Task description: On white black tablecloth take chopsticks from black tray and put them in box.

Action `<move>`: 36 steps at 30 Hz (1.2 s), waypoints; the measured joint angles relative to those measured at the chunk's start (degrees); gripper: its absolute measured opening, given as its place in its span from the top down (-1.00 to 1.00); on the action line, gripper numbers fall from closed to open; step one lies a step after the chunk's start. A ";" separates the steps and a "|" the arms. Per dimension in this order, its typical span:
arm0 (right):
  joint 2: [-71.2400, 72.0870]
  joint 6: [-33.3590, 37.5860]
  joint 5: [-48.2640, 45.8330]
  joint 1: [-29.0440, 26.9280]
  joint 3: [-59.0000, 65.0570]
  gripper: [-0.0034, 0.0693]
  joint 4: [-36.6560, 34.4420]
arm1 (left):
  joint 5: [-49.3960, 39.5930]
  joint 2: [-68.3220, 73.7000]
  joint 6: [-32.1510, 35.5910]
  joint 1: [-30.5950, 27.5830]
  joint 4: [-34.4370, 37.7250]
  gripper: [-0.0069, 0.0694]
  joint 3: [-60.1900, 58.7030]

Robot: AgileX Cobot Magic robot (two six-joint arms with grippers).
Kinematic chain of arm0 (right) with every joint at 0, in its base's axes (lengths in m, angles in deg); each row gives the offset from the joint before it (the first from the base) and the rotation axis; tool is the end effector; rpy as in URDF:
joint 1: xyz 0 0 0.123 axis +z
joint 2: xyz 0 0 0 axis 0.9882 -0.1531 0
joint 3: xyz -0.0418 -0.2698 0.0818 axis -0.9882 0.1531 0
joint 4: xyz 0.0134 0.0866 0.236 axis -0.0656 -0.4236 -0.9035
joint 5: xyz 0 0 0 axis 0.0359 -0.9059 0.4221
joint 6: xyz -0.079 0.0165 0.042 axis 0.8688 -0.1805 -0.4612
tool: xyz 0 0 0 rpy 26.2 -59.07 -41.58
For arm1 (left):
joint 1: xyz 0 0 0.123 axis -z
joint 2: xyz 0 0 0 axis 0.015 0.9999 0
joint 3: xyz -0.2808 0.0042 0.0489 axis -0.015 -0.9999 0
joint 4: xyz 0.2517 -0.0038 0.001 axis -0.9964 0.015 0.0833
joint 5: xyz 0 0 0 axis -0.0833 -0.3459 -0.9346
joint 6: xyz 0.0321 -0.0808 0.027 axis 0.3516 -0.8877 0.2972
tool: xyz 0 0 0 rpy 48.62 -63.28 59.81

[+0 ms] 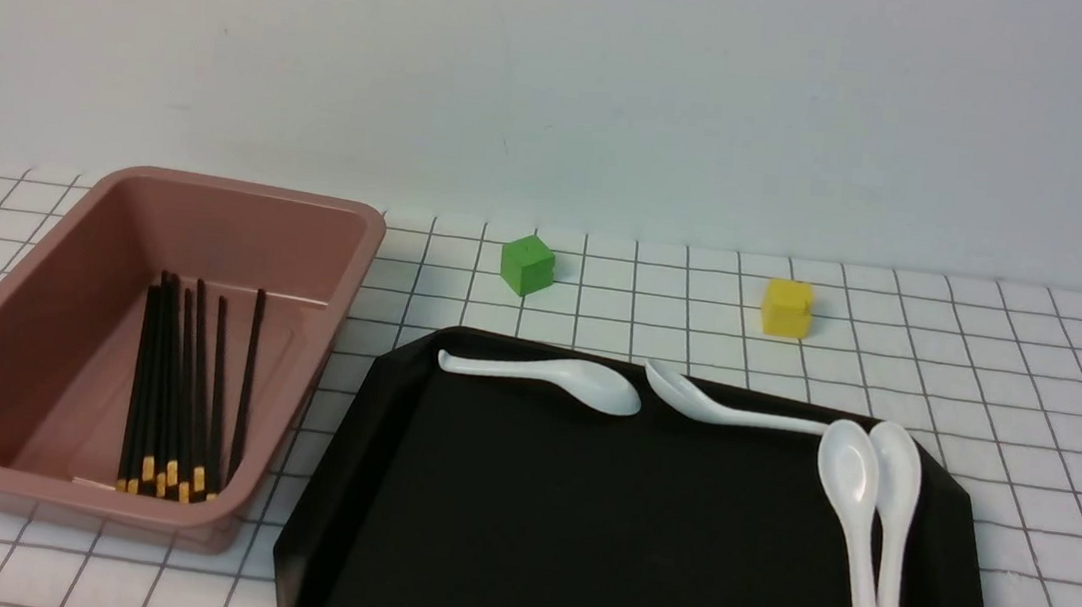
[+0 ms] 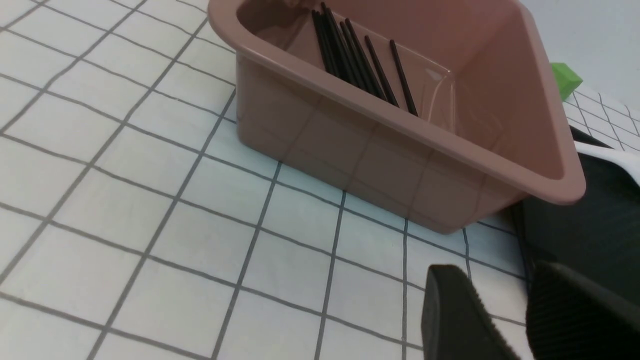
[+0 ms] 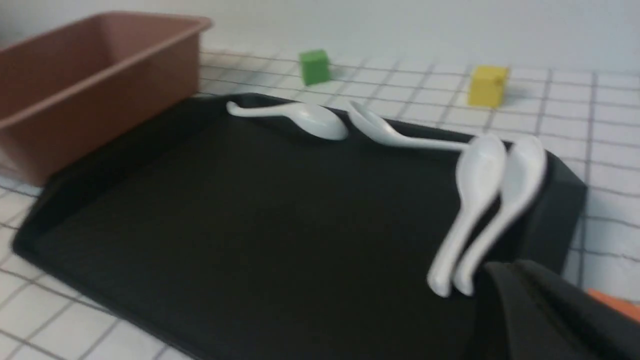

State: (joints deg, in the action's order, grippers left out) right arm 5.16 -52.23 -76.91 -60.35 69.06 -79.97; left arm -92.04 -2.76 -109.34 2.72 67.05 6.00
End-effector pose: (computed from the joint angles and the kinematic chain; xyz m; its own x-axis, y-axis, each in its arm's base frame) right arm 0.0562 0.0215 0.1860 -0.2484 0.0729 -0.9659 -0.3210 0.9346 0.1531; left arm 0.0524 -0.0018 0.1697 -0.2956 -0.4169 -0.8595 -0.0914 0.9080 -0.4090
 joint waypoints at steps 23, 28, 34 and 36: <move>4.25 -0.45 -9.07 -7.71 0.36 0.79 -0.37 | 0.00 0.00 0.00 0.00 0.00 0.19 0.00; 4.25 -0.45 -9.17 -7.71 0.31 0.78 -0.42 | 0.00 0.00 0.00 0.00 0.00 0.19 0.00; 4.25 -0.45 -9.19 -7.71 0.31 0.77 -0.42 | 0.00 0.00 0.00 0.00 0.00 0.19 0.00; 4.25 -0.45 -9.19 -7.71 0.31 0.77 -0.42 | 0.00 0.00 0.00 0.00 0.00 0.19 0.00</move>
State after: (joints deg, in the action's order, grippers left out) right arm 9.41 -52.67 -86.10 -68.06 69.37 -80.39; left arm -92.04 -2.76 -109.34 2.72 67.05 6.00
